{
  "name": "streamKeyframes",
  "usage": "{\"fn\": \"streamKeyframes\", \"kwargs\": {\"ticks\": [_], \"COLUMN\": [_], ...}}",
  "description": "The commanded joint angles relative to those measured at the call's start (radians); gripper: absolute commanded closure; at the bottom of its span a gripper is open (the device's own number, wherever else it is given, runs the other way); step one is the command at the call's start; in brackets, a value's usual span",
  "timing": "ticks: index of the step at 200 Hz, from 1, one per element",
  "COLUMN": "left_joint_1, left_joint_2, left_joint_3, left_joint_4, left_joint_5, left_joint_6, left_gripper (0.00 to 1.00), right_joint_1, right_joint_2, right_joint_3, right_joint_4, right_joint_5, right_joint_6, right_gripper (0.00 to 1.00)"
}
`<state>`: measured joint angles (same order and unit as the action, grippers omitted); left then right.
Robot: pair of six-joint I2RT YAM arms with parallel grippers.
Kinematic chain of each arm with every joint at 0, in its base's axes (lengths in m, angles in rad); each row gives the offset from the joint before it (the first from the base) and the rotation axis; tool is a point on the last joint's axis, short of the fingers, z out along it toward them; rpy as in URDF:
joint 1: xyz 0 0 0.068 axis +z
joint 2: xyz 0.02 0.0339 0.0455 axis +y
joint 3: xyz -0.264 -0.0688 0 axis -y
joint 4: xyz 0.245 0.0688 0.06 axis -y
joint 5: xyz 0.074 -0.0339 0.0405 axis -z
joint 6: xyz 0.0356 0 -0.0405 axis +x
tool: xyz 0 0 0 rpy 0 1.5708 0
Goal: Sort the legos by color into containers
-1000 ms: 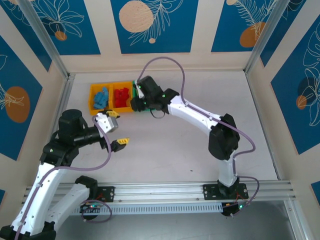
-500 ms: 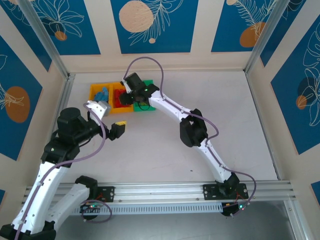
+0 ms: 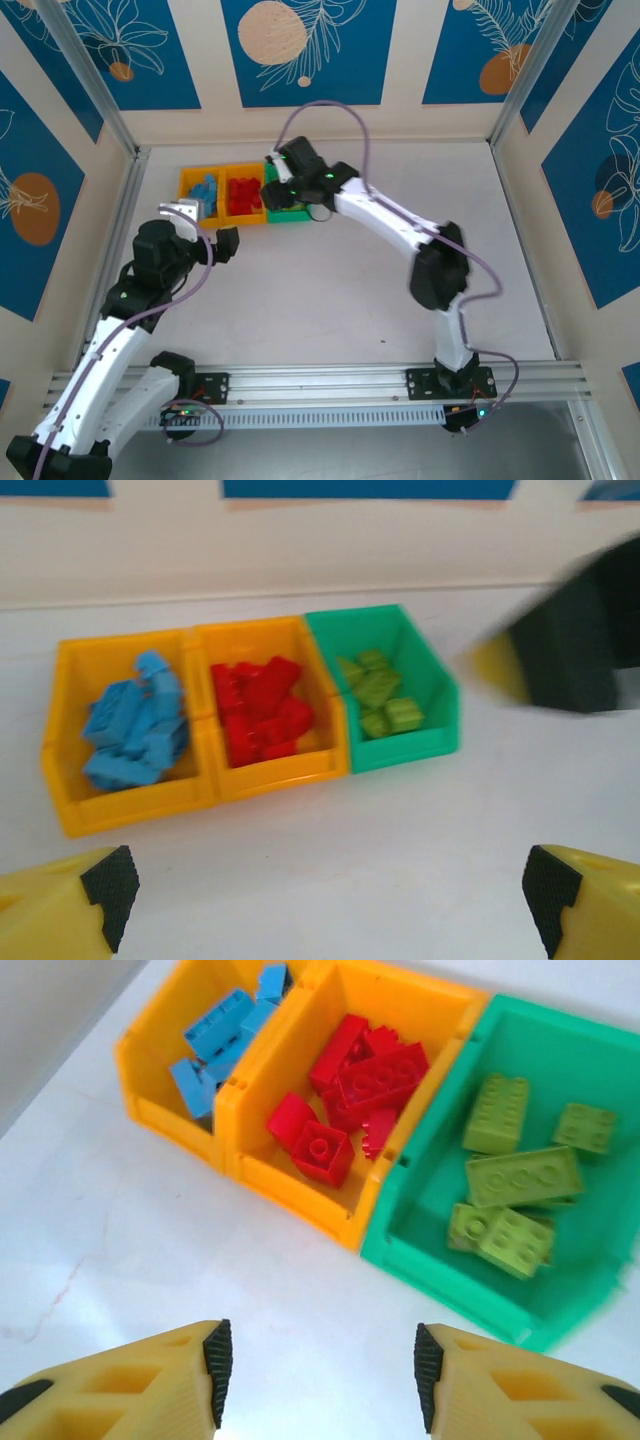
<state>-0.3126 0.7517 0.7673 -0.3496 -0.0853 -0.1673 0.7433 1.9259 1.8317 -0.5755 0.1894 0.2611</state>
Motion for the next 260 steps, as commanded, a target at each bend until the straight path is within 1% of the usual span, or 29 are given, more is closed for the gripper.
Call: {"fn": "streamKeyframes", "kwargs": {"ticks": [1,25,41,49,64,76,85,100,123,134,149,153,161,168,174,178,184,190,196,199,204,209,217,225,230,235,243,252,260], "left_joint_1": [-0.005,0.002,0.011,0.016,0.027,0.047,0.064,0.087,0.104,0.113,0.125,0.130,0.137,0.147,0.158,0.164,0.172,0.178,0.184,0.189,0.200,0.209,0.215,0.219,0.222,0.226,0.230,0.231,0.231], "left_joint_2": [0.047,0.088,0.100,0.101,0.108,0.129,0.151,0.189,0.269,0.326,0.410,0.428,0.465,0.494,0.521,0.534,0.565,0.589,0.620,0.635,0.657,0.686,0.750,0.818,0.796,0.770,0.795,0.780,0.791], "left_joint_3": [-0.070,-0.148,-0.204,-0.238,-0.311,-0.357,-0.380,-0.405,-0.441,-0.449,-0.450,-0.440,-0.429,-0.428,-0.428,-0.422,-0.410,-0.395,-0.384,-0.380,-0.376,-0.376,-0.376,-0.392,-0.389,-0.372,-0.385,-0.379,-0.383], "left_joint_4": [0.126,0.216,0.263,0.297,0.369,0.421,0.457,0.517,0.664,0.742,0.848,0.848,0.890,0.946,0.988,1.006,1.023,1.042,1.062,1.075,1.100,1.129,1.178,1.296,1.233,1.168,1.240,1.195,1.225], "left_joint_5": [-0.192,-0.273,-0.305,-0.303,-0.304,-0.300,-0.285,-0.253,-0.228,-0.218,-0.210,-0.208,-0.195,-0.183,-0.166,-0.154,-0.145,-0.138,-0.134,-0.131,-0.115,-0.093,-0.081,-0.063,-0.057,-0.047,-0.044,-0.045,-0.048], "left_joint_6": [-0.006,0.053,0.086,0.113,0.136,0.133,0.127,0.126,0.140,0.159,0.182,0.186,0.197,0.198,0.197,0.199,0.208,0.221,0.229,0.225,0.209,0.204,0.200,0.209,0.200,0.196,0.199,0.193,0.196], "left_gripper": [0.00,0.00,0.00,0.00,0.00,0.00,0.00,0.00,0.00,0.00,0.00,0.00,0.00,0.00,0.00,0.00,0.00,0.00,0.00,0.00,0.00,0.00,0.00,0.00,0.00,0.00,0.00,0.00,0.00], "right_joint_1": [-0.039,-0.094,-0.127,-0.152,-0.209,-0.255,-0.302,-0.396,-0.548,-0.578,-0.594,-0.598,-0.601,-0.601,-0.611,-0.628,-0.663,-0.712,-0.750,-0.760,-0.763,-0.763,-0.762,-0.734,-0.711,-0.709,-0.713,-0.723,-0.724], "right_joint_2": [-0.290,-0.538,-0.705,-0.788,-0.893,-0.943,-0.958,-0.939,-0.804,-0.722,-0.602,-0.562,-0.521,-0.474,-0.434,-0.414,-0.427,-0.449,-0.420,-0.394,-0.378,-0.397,-0.420,-0.398,-0.398,-0.402,-0.400,-0.404,-0.402], "right_joint_3": [-0.253,-0.508,-0.704,-0.819,-0.998,-1.143,-1.239,-1.346,-1.373,-1.375,-1.399,-1.396,-1.359,-1.357,-1.359,-1.369,-1.375,-1.405,-1.464,-1.488,-1.515,-1.501,-1.445,-1.439,-1.432,-1.436,-1.437,-1.434,-1.433], "right_joint_4": [0.110,0.126,0.196,0.264,0.404,0.560,0.663,0.806,0.858,0.931,1.122,1.182,1.180,1.245,1.282,1.333,1.310,1.293,1.427,1.536,1.613,1.575,1.417,1.436,1.424,1.422,1.432,1.415,1.421], "right_joint_5": [0.084,0.167,0.260,0.306,0.322,0.387,0.398,0.390,0.285,0.262,0.255,0.253,0.230,0.217,0.222,0.213,0.143,0.048,0.001,-0.019,-0.057,-0.069,-0.047,-0.002,0.036,0.033,0.027,0.008,0.005], "right_joint_6": [-0.003,0.030,0.021,0.005,-0.060,-0.101,-0.131,-0.128,-0.073,-0.085,-0.130,-0.143,-0.176,-0.217,-0.200,-0.184,-0.153,-0.125,-0.100,-0.094,-0.103,-0.113,-0.110,-0.137,-0.147,-0.147,-0.145,-0.140,-0.141], "right_gripper": [0.44,0.39,0.33,0.29,0.26,0.22,0.19,0.14,0.12,0.12,0.12,0.12,0.12,0.12,0.11,0.14,0.14,0.11,0.04,0.00,0.01,0.01,0.01,0.01,0.01,0.00,0.00,0.01,0.00]}}
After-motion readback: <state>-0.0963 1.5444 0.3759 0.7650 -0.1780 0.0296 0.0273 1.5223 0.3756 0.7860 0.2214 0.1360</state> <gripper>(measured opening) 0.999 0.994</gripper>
